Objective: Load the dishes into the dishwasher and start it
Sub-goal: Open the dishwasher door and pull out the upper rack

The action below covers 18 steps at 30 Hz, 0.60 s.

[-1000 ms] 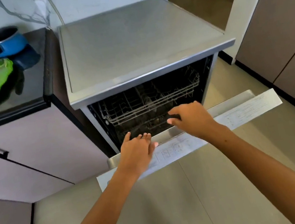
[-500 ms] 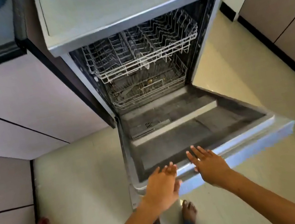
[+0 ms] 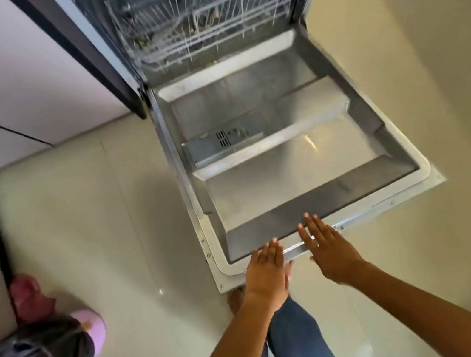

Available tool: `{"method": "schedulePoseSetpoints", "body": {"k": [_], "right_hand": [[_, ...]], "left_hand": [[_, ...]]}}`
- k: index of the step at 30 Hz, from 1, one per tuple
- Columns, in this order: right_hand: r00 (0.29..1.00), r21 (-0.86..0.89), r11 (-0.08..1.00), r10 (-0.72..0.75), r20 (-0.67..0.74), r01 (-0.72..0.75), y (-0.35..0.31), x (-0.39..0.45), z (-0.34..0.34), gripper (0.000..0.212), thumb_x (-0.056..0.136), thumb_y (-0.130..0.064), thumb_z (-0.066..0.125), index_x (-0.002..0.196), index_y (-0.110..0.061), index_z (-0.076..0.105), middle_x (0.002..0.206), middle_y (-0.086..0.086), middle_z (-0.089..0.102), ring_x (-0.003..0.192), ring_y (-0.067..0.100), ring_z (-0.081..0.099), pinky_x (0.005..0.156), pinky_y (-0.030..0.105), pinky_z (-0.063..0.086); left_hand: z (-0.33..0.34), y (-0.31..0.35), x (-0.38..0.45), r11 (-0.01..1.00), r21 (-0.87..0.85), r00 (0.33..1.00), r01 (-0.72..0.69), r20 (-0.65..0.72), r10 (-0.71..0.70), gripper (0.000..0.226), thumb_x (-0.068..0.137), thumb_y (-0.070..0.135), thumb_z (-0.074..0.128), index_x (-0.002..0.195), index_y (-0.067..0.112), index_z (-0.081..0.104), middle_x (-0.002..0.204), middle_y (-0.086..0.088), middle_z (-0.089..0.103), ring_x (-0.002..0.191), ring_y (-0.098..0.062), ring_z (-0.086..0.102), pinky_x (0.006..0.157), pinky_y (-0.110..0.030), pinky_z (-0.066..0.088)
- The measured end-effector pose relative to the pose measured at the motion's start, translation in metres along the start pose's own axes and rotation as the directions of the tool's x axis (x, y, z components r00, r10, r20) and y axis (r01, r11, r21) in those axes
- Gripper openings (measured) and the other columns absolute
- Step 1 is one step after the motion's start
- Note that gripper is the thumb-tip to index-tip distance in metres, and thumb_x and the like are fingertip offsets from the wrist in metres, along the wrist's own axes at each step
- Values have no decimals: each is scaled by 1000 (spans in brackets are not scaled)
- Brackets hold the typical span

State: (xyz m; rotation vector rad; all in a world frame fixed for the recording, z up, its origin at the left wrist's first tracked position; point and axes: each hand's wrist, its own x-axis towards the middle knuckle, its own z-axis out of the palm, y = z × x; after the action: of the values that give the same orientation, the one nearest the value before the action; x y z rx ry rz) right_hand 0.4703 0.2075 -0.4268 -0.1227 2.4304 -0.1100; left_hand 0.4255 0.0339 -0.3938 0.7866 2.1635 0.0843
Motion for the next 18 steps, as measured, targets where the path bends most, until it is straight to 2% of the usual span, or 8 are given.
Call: {"method": "schedulePoseSetpoints", "body": {"k": [4, 7, 9, 11, 13, 15, 16, 18], "right_hand": [[1000, 45, 999, 7, 4, -7, 6, 20, 41, 109, 52, -23, 89, 142, -2, 30, 142, 26, 37, 128, 41, 36, 93, 47, 44], [1000, 21, 1000, 7, -11, -6, 6, 28, 54, 89, 86, -19, 64, 143, -6, -4, 150, 21, -9, 138, 37, -4, 112, 46, 17], [998, 15, 1000, 24, 58, -25, 4, 27, 51, 74, 98, -19, 42, 144, -8, -16, 149, 17, -23, 139, 34, -17, 115, 44, 1], [997, 57, 998, 38, 66, -42, 3, 30, 31, 66, 99, -17, 37, 148, -8, -6, 155, 16, -10, 144, 32, -4, 116, 43, 2], [998, 110, 992, 66, -6, -65, 3, 36, 2, 64, 92, -9, 48, 148, -4, 16, 153, 18, 22, 138, 33, 28, 114, 43, 20], [976, 239, 970, 98, -192, -51, 7, 47, -39, 60, 73, 5, 65, 131, 0, 50, 127, 22, 56, 109, 37, 60, 95, 46, 46], [954, 272, 962, 108, -280, -29, 10, 55, -66, 58, 61, 9, 73, 117, -1, 62, 110, 20, 66, 91, 35, 67, 82, 44, 54], [915, 278, 961, 111, -388, 2, 14, 67, -133, 55, 46, 7, 83, 99, -5, 71, 92, 12, 72, 72, 26, 70, 65, 35, 58]], "left_hand": [[34, -8, 23, 999, 35, 999, -6, 46, 4, 63, 103, 30, 31, 151, 6, -3, 159, -10, -3, 146, -24, -1, 117, -36, -2], [37, -16, 35, 998, 55, 999, -30, 21, 29, 60, 102, 30, 33, 151, 5, 8, 159, -11, 9, 146, -24, 8, 118, -37, 3], [33, -21, 34, 997, 71, 999, -29, -23, 31, 56, 102, 31, 35, 149, 4, 19, 156, -12, 19, 144, -25, 15, 118, -38, 5], [14, -25, 31, 999, 46, 997, -3, -74, 6, 53, 101, 30, 37, 146, 4, 25, 155, -12, 24, 143, -25, 20, 118, -36, 8], [-15, -31, 29, 1000, 24, 987, 8, -158, -4, 49, 102, 29, 37, 144, 5, 32, 153, -12, 28, 141, -24, 25, 118, -34, 10], [-56, -39, 29, 999, 3, 965, 48, -256, -46, 46, 102, 28, 37, 143, 6, 37, 152, -11, 32, 140, -25, 29, 117, -34, 11], [-83, -45, 31, 998, -5, 947, 70, -314, -68, 45, 100, 27, 41, 141, 6, 41, 149, -12, 36, 138, -26, 34, 116, -35, 14], [-140, -56, 38, 996, -19, 884, 84, -460, -83, 41, 93, 22, 56, 129, 3, 56, 137, -15, 51, 126, -30, 50, 110, -40, 29]]}}
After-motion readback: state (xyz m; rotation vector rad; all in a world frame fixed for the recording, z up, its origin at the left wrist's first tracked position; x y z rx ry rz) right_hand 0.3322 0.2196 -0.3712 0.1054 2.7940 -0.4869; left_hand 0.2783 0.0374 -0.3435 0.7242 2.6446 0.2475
